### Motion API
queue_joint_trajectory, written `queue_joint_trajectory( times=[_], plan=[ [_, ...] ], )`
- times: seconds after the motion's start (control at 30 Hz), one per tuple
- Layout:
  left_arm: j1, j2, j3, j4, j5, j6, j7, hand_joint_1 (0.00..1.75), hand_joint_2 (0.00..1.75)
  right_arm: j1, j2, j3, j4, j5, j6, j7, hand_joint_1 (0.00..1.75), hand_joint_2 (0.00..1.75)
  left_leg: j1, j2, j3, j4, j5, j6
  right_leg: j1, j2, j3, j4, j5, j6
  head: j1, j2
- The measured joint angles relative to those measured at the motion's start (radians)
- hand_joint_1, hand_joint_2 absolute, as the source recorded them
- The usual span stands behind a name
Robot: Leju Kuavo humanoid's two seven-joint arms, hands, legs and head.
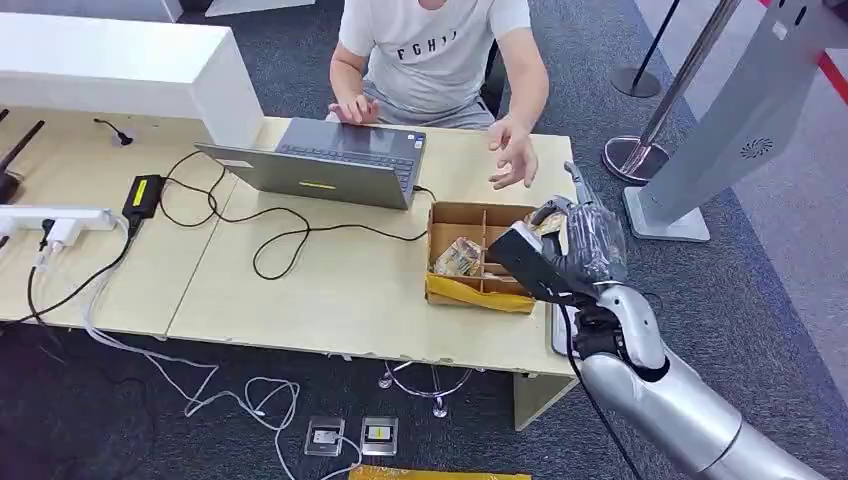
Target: Pass the card to the sensor for recognition and then transmit it.
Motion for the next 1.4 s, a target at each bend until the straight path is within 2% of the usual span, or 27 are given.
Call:
queue_joint_trajectory(
  times=[0.17,0.77,0.8,0.83,0.87,0.9,0.93,1.4],
  plan=[
    [0.002,-0.001,0.000,0.000,0.003,0.011,0.001,0.00,0.00,-0.016,0.024,0.029,0.058,0.011,-0.003,-0.003,1.75,1.75,0.000,-0.001,0.000,0.000,0.000,0.000,0.000,-0.001,0.000,0.000,0.000,0.000,0.000,0.000],
    [0.004,-0.009,0.000,-0.001,0.003,0.019,0.006,0.00,0.00,-0.030,0.041,0.094,0.151,0.048,-0.007,0.014,1.75,1.75,0.000,-0.001,0.000,0.000,0.000,0.000,0.000,-0.001,0.000,0.000,0.000,0.000,0.000,0.000],
    [0.004,-0.009,0.000,-0.001,0.003,0.019,0.006,0.00,0.00,-0.030,0.042,0.094,0.152,0.048,-0.007,0.015,1.57,1.75,0.000,-0.001,0.000,0.000,0.000,0.000,0.000,-0.001,0.000,0.000,0.000,0.000,0.000,0.000],
    [0.004,-0.010,0.000,-0.001,0.004,0.019,0.006,0.00,0.00,-0.030,0.043,0.094,0.154,0.048,-0.007,0.016,1.55,1.75,0.000,-0.001,0.000,0.000,0.000,0.000,0.000,-0.001,0.000,0.000,0.000,0.000,0.000,0.000],
    [0.004,-0.010,0.000,-0.001,0.005,0.019,0.006,0.00,0.00,-0.030,0.043,0.094,0.156,0.048,-0.007,0.017,1.41,1.75,0.000,-0.001,0.000,0.000,0.000,0.000,0.000,-0.001,0.000,0.000,0.000,0.000,0.000,0.000],
    [0.004,-0.010,0.000,-0.001,0.006,0.019,0.006,0.00,0.00,-0.030,0.043,0.094,0.158,0.049,-0.006,0.017,0.45,1.75,0.000,-0.001,0.000,0.000,0.000,0.000,0.000,-0.001,0.000,0.000,0.000,0.000,0.000,0.000],
    [0.004,-0.010,0.000,-0.001,0.006,0.021,0.006,0.00,0.00,-0.030,0.043,0.095,0.160,0.052,-0.006,0.017,0.00,1.75,0.000,-0.001,0.000,0.000,0.000,0.000,0.000,-0.001,0.000,0.000,0.000,0.000,0.000,0.000],
    [0.007,-0.014,0.000,-0.001,0.007,0.040,0.011,0.00,0.00,-0.026,0.046,0.105,0.170,0.163,-0.014,0.037,0.00,1.75,0.000,0.000,0.000,0.000,0.000,0.000,0.000,0.000,0.000,0.000,0.000,0.000,0.000,0.000]
  ],
)
